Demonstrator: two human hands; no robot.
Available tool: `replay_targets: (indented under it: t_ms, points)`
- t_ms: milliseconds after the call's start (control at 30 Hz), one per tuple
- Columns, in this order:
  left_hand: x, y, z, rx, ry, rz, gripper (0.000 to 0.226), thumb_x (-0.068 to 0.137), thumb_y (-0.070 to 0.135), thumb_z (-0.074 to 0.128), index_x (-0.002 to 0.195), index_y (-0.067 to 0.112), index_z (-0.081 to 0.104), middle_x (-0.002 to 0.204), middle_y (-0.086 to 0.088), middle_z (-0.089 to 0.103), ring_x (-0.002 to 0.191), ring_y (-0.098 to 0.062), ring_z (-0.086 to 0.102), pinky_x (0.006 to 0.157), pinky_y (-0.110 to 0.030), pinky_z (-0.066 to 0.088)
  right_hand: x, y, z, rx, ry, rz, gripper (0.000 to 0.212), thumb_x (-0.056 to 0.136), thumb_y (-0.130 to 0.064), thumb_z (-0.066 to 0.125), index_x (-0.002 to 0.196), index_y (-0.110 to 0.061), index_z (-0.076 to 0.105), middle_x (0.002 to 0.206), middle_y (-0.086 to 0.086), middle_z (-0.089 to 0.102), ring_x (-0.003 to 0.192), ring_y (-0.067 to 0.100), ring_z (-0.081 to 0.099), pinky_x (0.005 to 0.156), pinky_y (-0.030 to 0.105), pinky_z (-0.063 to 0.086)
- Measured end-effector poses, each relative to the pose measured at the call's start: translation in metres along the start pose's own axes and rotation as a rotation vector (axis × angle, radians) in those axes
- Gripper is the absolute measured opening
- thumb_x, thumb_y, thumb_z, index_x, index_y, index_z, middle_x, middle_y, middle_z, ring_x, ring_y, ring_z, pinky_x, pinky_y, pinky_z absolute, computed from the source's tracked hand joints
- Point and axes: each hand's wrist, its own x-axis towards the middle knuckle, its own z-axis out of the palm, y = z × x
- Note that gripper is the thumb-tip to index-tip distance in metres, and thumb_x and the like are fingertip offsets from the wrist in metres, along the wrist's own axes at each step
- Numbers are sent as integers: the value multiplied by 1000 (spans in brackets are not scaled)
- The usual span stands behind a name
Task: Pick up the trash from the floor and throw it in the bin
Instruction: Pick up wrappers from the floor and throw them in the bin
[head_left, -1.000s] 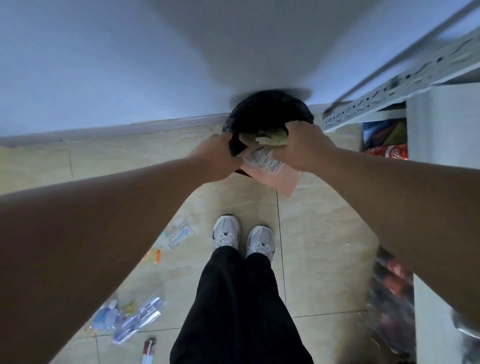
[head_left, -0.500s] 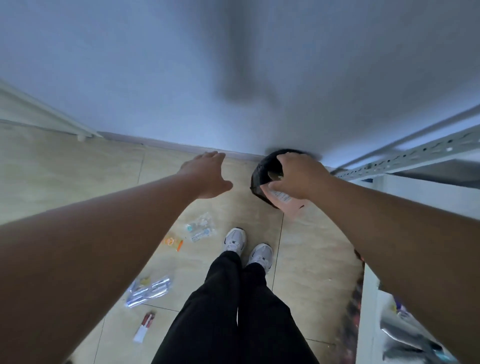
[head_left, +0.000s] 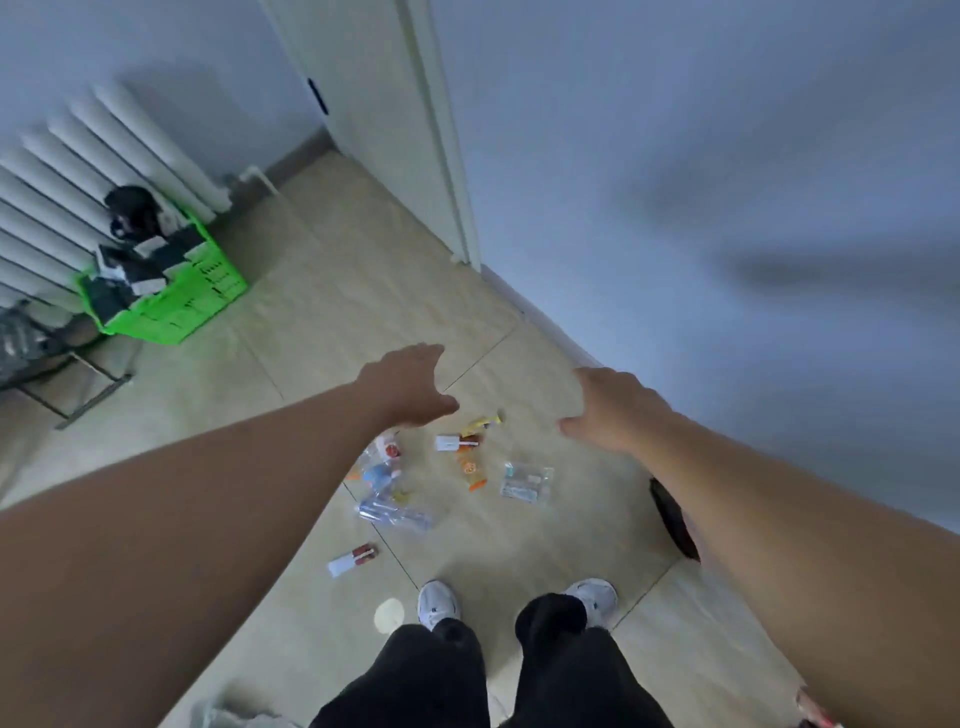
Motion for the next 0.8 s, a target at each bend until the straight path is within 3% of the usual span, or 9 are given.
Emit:
replay_targets:
  t_ms: [467,800]
  points:
    - [-172,-267,60,-290,-24,-370,85,85,49,62,155,24,22,157,-5,36,140,-31,37,109,-45,36,-37,-252,56,-248,-92,-227,83,79,-59,67,146,-16,40,144,10,51,130,33,48,98,45,47]
    - [-220,-338,115,-429,-96,-474,85,83,49,62,155,22,24,155,-8,39,139,-31,39,110,-46,37,-38,-326,98,-271,-156,-290,82,81,-54,69,148,-19,38,145,7,51,131,30,49,101,43,45]
